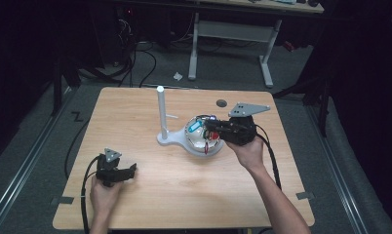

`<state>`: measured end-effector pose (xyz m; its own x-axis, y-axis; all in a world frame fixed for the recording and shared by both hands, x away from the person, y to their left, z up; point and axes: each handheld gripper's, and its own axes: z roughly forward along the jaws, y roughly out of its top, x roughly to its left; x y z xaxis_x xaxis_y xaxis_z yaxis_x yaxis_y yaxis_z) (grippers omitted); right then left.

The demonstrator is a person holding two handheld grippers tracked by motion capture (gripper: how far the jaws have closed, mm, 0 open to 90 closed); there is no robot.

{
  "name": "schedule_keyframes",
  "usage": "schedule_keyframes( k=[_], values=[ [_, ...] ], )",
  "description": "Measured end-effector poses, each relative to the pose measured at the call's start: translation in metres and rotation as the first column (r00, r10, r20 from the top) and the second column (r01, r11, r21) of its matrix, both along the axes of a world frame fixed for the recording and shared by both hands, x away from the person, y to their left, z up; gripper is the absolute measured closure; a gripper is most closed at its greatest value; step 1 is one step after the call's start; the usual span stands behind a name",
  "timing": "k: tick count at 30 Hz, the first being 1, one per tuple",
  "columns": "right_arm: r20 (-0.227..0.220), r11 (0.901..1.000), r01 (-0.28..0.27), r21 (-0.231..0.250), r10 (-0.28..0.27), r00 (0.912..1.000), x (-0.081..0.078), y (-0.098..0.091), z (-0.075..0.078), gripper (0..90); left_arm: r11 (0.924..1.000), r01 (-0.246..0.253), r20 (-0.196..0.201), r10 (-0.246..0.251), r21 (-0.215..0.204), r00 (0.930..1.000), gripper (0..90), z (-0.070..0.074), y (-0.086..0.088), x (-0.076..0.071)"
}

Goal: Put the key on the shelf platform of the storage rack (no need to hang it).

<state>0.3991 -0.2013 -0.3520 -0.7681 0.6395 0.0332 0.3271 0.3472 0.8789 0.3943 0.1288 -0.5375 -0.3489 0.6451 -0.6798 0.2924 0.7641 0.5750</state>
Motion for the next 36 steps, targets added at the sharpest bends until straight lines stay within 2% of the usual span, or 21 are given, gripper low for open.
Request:
schedule_keyframes(
  k=[19, 25, 36],
  values=[
    [-0.06, 0.9975, 0.057, -0.043, -0.059, 0.9964, 0.031, 0.009, -0.036, 80.9, 1.0, -0.001, 0.0, 0.001, -0.001, 1.0, 16.9, 0.0, 0.0, 0.0],
    [-0.037, 0.9964, 0.06, -0.061, -0.062, 0.9974, 0.03, 0.013, -0.039, 80.9, 1.0, -0.001, -0.001, 0.001, -0.001, 1.0, 16.9, 0.0, 0.0, 0.0],
    [-0.046, 0.9945, 0.038, -0.098, -0.042, 0.9981, 0.027, 0.021, -0.047, 80.9, 1.0, 0.0, 0.0, 0.0, 0.0, 1.0, 16.9, 0.0, 0.0, 0.0]
  ],
)
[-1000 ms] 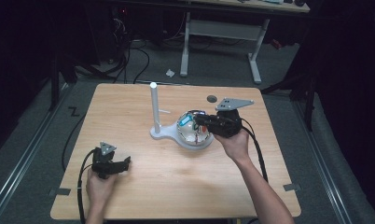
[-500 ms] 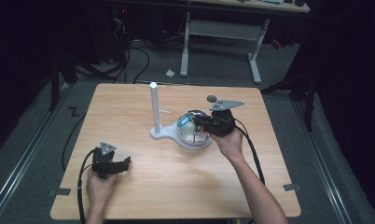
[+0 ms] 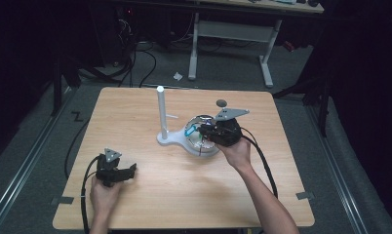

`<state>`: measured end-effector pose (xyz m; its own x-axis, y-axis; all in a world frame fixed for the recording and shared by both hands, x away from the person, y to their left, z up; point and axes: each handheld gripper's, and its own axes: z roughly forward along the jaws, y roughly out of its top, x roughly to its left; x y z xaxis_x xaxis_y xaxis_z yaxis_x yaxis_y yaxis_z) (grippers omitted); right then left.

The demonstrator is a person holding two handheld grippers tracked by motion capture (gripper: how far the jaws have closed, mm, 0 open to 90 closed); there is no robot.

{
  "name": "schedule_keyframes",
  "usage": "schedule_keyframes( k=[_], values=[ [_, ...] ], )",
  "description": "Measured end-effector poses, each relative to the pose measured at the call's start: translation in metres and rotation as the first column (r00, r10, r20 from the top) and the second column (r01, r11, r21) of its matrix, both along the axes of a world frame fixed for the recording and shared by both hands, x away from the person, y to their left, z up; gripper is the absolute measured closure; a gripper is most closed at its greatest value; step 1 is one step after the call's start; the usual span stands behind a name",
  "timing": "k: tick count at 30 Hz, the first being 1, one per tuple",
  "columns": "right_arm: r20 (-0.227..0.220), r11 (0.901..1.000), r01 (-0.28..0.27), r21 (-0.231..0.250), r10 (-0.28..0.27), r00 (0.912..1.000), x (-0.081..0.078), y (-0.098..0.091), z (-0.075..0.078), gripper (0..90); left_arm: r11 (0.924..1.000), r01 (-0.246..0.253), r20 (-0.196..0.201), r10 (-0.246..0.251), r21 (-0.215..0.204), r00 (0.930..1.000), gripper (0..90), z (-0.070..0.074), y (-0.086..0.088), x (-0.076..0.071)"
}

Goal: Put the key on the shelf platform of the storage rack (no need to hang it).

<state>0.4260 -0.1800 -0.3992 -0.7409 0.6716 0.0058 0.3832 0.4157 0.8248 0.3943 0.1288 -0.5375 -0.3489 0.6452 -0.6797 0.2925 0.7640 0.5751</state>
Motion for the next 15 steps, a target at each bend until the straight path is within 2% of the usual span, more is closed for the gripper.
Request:
schedule_keyframes(
  k=[5, 15],
  values=[
    [-0.013, 0.9999, 0.0, -0.013, 0.0, 0.9999, 0.006, 0.003, -0.006, 80.9, 1.0, 0.0, 0.0, 0.0, 0.0, 1.0, 16.9, 0.0, 0.0, 0.0],
    [-0.048, 0.9989, 0.047, 0.001, -0.047, 0.9978, 0.022, -0.002, -0.019, 80.8, 1.0, -0.001, 0.0, 0.001, -0.001, 1.0, 16.9, 0.0, 0.0, 0.0]
  ],
)
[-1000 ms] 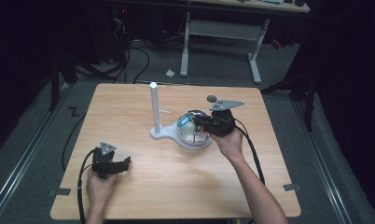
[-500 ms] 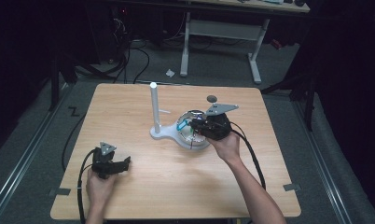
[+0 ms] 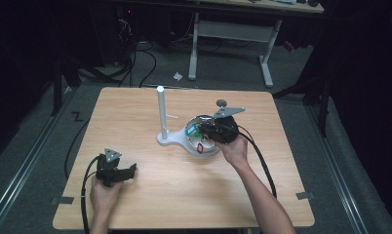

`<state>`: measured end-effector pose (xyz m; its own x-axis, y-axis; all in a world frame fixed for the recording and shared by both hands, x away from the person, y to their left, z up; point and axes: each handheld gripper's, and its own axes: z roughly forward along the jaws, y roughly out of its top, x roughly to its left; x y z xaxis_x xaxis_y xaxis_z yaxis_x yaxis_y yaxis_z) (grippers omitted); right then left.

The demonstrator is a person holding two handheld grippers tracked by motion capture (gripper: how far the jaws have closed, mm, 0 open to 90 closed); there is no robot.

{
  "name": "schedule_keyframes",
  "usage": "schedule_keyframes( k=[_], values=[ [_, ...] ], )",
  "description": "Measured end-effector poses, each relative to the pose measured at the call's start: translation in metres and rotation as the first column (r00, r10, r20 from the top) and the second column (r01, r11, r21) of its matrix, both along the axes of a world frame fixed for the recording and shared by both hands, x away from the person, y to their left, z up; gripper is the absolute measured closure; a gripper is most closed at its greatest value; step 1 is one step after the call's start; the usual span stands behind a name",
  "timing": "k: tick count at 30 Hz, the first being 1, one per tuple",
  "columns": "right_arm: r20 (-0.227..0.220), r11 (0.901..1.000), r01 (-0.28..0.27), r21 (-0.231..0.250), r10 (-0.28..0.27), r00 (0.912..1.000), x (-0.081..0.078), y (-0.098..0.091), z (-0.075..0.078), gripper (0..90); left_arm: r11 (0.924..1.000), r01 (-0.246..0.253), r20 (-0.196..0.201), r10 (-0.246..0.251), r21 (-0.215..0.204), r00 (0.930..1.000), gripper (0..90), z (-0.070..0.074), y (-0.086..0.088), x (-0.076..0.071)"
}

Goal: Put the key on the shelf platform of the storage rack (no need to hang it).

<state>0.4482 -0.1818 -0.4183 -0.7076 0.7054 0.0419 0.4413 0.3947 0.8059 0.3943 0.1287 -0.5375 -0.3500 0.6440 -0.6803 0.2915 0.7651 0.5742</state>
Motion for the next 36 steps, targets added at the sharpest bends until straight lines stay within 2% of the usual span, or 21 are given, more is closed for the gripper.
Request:
schedule_keyframes(
  k=[4, 9, 13, 26, 31, 36],
  values=[
    [-0.009, 0.9994, 0.031, 0.016, -0.031, 0.9995, 0.006, -0.005, -0.002, 80.8, 1.0, 0.001, 0.0, -0.001, 0.0, 1.0, 16.9, 0.0, 0.0, 0.0],
    [-0.013, 0.9983, 0.057, 0.009, -0.057, 0.9983, 0.012, -0.009, -0.006, 80.8, 1.0, 0.001, 0.0, -0.001, 0.0, 1.0, 16.9, 0.0, 0.0, 0.0],
    [-0.014, 0.9974, 0.07, -0.019, -0.07, 0.9974, 0.015, -0.008, -0.011, 80.8, 1.0, 0.001, 0.001, -0.001, 0.001, 1.0, 16.9, 0.0, 0.0, 0.0],
    [-0.002, 0.9943, 0.048, -0.096, -0.048, 0.9988, 0.019, 0.005, -0.027, 80.7, 1.0, 0.001, 0.001, -0.001, 0.002, 1.0, 16.9, 0.0, 0.0, 0.0],
    [-0.015, 0.9877, 0.013, -0.156, -0.016, 0.9998, 0.019, 0.013, -0.036, 80.7, 1.0, 0.0, 0.001, 0.0, 0.001, 1.0, 17.0, 0.0, 0.0, 0.0],
    [-0.035, 0.9847, -0.007, -0.174, 0.001, 0.9994, 0.019, 0.014, -0.041, 81.1, 1.0, -0.001, 0.0, 0.001, -0.001, 1.0, 17.0, 0.0, 0.0, 0.0]
  ],
)
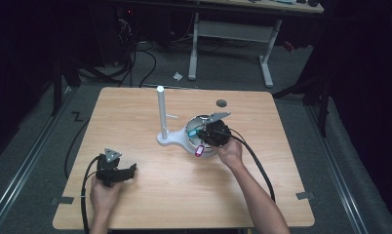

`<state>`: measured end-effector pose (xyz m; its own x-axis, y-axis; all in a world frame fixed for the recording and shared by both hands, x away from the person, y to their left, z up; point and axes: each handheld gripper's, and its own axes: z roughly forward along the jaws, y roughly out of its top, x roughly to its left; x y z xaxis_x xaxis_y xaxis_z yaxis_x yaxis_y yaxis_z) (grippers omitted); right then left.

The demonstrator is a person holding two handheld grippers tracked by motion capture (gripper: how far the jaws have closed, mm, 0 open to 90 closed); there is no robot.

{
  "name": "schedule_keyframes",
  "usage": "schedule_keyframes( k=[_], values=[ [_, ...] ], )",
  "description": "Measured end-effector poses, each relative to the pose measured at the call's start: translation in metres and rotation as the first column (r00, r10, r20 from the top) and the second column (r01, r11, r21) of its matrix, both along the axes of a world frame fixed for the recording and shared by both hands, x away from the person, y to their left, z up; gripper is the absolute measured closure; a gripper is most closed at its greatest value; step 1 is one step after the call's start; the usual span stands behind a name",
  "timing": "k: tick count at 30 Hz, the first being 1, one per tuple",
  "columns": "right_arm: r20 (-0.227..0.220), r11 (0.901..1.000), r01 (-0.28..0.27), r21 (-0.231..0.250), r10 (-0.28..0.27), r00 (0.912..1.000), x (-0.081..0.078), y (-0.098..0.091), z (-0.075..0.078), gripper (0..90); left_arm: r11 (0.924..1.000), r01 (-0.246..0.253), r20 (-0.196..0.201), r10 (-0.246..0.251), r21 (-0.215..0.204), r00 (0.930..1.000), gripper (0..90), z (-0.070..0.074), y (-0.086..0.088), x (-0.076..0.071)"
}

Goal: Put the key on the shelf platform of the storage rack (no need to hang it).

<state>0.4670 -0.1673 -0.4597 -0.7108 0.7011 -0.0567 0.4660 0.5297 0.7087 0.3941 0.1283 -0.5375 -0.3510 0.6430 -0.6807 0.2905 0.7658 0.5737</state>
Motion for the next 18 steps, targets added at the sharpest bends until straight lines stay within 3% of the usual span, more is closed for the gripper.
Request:
schedule_keyframes(
  k=[8, 14, 18],
  values=[
    [-0.049, 0.9991, 0.006, -0.043, -0.008, 0.9988, -0.001, 0.0, -0.004, 80.8, 1.0, 0.001, 0.0, -0.001, 0.0, 1.0, 17.0, 0.0, 0.0, 0.0],
    [-0.071, 0.9996, 0.029, -0.003, -0.029, 0.9971, -0.002, -0.006, -0.011, 70.4, 1.0, 0.003, 0.002, -0.003, 0.004, 1.0, 16.9, 0.0, 0.0, 0.0],
    [-0.054, 0.9992, 0.037, 0.018, -0.036, 0.9979, -0.005, -0.008, -0.007, 63.9, 1.0, 0.004, 0.003, -0.004, 0.005, 1.0, 17.0, 0.0, 0.0, 0.0]
  ],
)
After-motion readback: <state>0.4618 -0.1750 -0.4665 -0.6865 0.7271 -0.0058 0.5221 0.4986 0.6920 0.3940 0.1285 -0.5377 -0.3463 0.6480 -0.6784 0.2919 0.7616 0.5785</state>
